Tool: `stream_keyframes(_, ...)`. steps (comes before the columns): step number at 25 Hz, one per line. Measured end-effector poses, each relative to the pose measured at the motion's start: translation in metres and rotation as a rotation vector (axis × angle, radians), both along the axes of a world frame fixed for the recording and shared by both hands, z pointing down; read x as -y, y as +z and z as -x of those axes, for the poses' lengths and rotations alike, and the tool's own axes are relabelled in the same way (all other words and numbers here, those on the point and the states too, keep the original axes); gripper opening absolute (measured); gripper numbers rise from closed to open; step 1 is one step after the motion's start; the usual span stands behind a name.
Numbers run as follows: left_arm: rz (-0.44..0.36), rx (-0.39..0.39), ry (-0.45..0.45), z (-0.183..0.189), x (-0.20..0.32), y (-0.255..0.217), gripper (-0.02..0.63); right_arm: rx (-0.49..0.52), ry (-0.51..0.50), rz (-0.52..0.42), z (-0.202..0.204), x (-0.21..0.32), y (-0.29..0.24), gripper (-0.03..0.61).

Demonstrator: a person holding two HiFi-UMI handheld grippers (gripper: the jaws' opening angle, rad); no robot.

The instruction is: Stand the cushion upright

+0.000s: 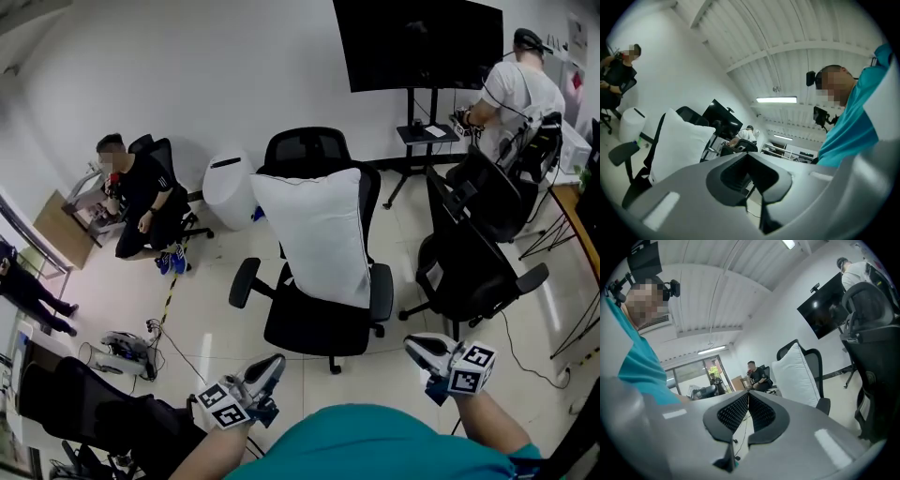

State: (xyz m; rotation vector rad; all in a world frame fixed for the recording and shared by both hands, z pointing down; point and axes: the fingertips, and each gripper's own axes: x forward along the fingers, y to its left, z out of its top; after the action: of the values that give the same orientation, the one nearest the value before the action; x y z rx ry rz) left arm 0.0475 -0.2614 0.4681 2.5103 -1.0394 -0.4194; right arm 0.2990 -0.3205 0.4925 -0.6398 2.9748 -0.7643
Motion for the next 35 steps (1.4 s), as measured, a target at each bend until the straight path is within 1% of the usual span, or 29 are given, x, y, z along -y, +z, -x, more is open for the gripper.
stream_keyframes(3, 0.035, -0.063, 0.033, 0.013, -0.055, 0.014, 0.011, 0.010, -0.030, 0.006, 0.030, -0.045, -0.001, 0.003)
stream_keyframes(6, 0.043, -0.104, 0.084, 0.033, -0.105, 0.024, 0.011, 0.006, -0.031, 0.012, 0.064, -0.091, 0.004, 0.003)
stream_keyframes(10, 0.069, -0.100, 0.155, 0.064, -0.167, 0.039, 0.011, 0.016, -0.013, 0.055, 0.110, -0.159, 0.015, 0.002)
stream_keyframes(13, 0.106, -0.117, 0.193, 0.070, -0.201, 0.044, 0.011, 0.028, 0.007, 0.096, 0.122, -0.203, 0.017, 0.002)
stream_keyframes(16, 0.093, -0.135, 0.199, 0.062, -0.229, 0.039, 0.011, 0.039, 0.024, 0.089, 0.110, -0.228, 0.008, 0.002)
stream_keyframes(20, 0.043, -0.153, 0.193, 0.034, -0.237, 0.022, 0.011, 0.056, 0.046, 0.059, 0.071, -0.244, -0.007, 0.002)
stream_keyframes(22, 0.033, -0.169, 0.185, 0.011, -0.246, 0.017, 0.011, 0.066, 0.050, 0.066, 0.049, -0.254, -0.006, 0.002)
stream_keyframes(25, 0.054, -0.208, 0.201, -0.038, -0.275, 0.022, 0.011, 0.069, 0.039, 0.086, 0.014, -0.281, 0.000, 0.002)
stream_keyframes(27, 0.078, -0.208, 0.228, -0.070, -0.292, 0.032, 0.011, 0.064, 0.037, 0.088, -0.010, -0.297, 0.008, 0.001)
stream_keyframes(29, 0.081, -0.192, 0.242, -0.089, -0.303, 0.034, 0.011, 0.059, 0.048, 0.092, -0.030, -0.306, 0.018, 0.000)
stream_keyframes(32, 0.062, -0.187, 0.214, -0.096, -0.310, 0.026, 0.011, 0.059, 0.060, 0.100, -0.044, -0.313, 0.023, 0.000)
stream_keyframes(35, 0.066, -0.217, 0.184, -0.089, -0.310, 0.025, 0.011, 0.054, 0.047, 0.089, -0.035, -0.316, 0.021, 0.000)
